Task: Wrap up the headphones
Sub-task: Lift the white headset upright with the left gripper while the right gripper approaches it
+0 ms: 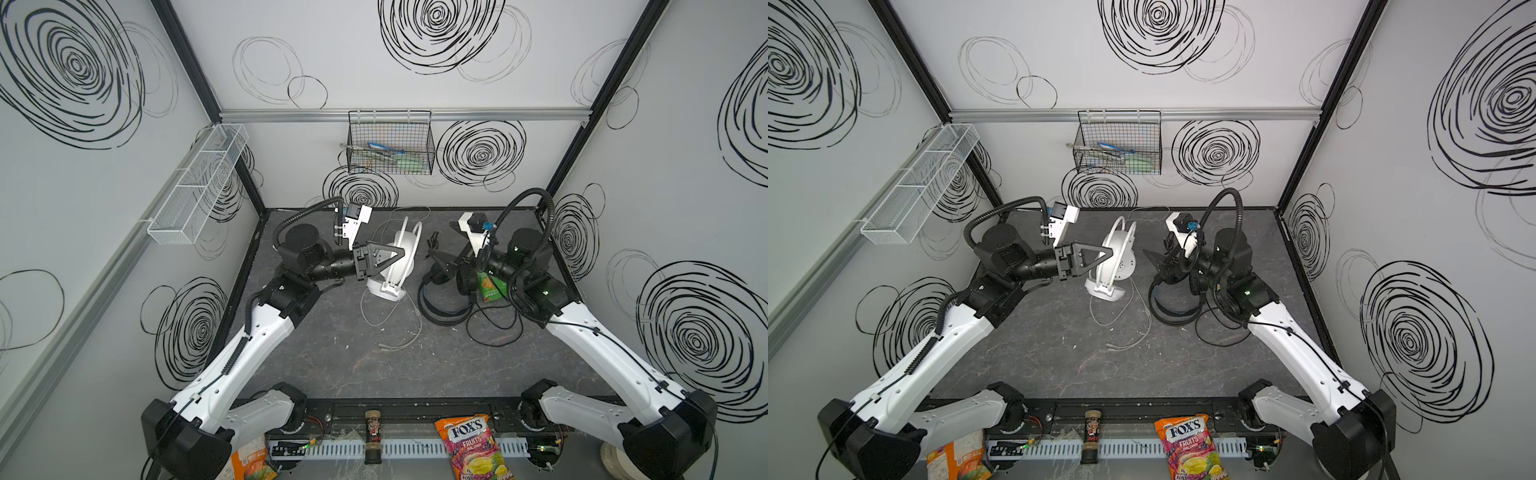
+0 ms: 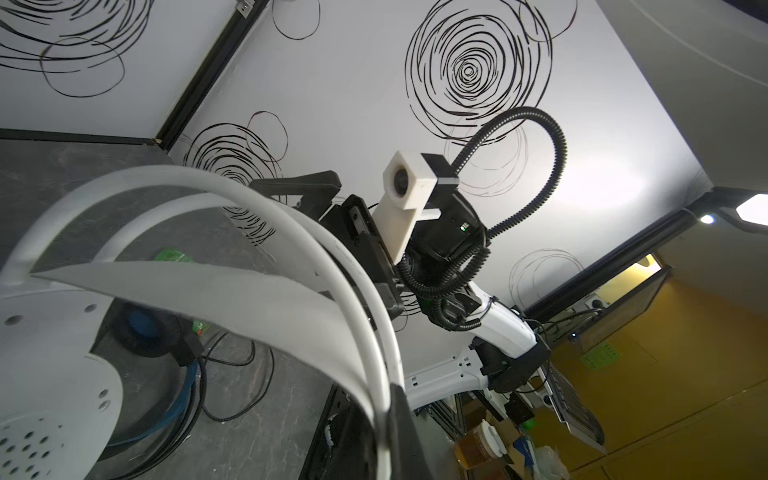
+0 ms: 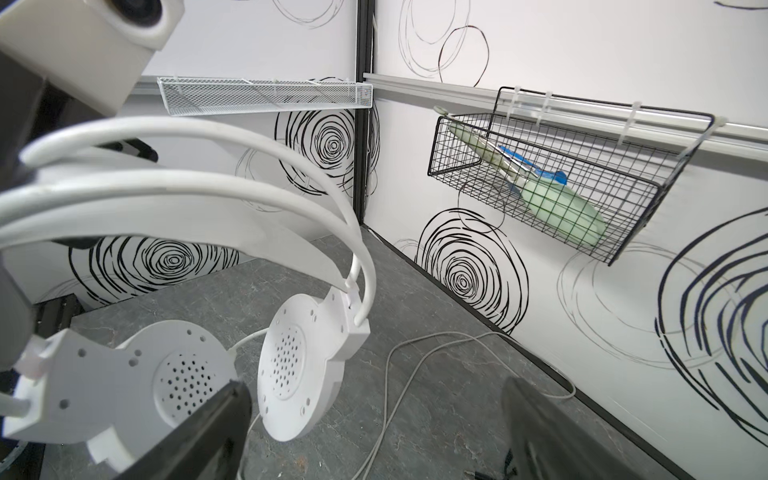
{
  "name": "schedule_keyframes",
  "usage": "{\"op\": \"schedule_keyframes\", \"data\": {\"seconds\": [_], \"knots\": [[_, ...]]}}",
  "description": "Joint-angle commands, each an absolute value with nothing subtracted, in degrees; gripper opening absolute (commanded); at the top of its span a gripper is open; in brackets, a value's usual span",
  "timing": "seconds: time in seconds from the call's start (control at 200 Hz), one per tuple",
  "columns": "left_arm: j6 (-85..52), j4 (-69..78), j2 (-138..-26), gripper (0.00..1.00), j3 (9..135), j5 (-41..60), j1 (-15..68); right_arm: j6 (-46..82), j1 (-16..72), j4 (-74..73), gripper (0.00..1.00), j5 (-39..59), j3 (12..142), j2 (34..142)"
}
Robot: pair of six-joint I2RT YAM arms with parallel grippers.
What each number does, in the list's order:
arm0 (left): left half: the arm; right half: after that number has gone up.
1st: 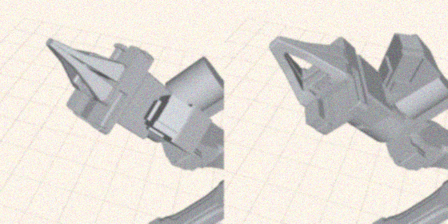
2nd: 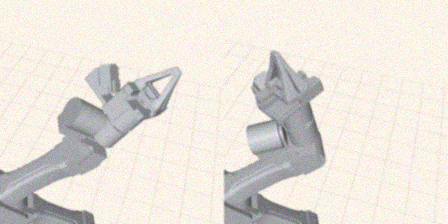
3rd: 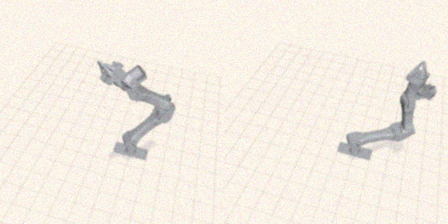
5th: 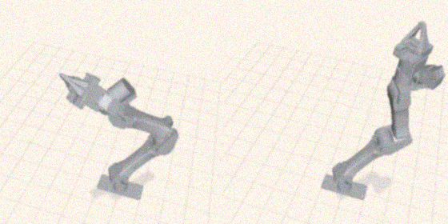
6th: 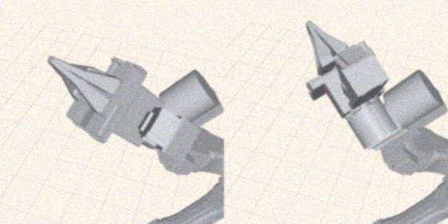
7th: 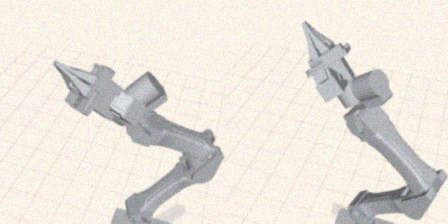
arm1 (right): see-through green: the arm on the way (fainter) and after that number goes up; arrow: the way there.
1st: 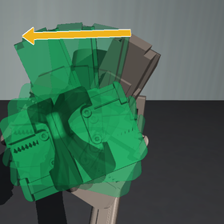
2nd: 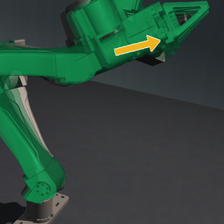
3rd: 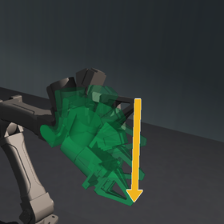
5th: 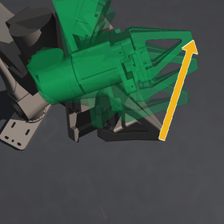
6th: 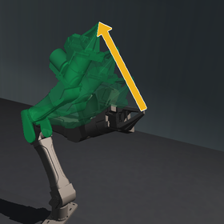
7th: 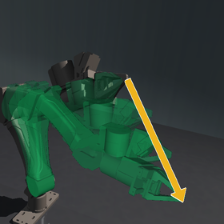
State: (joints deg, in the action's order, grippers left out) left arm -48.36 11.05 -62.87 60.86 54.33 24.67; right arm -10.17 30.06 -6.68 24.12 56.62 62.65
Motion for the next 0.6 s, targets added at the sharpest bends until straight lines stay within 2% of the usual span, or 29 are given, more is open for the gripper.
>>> {"op": "schedule_keyframes", "data": {"seconds": [0.0, 0.39, 0.595], "knots": [[-51.86, 22.11, -62.14, 0.00, 61.42, 58.26, 26.20, -14.06, 31.00, -8.82, 0.98, 24.40, 56.36, 62.93], [-57.73, 26.22, -63.71, 0.00, 60.29, 59.93, 29.02, -12.11, 32.61, -12.79, 1.00, 25.39, 55.94, 63.87], [-57.90, 25.83, -64.40, 0.00, 59.69, 59.94, 30.26, -10.98, 33.03, -13.86, 0.87, 27.11, 56.51, 65.58]]}}
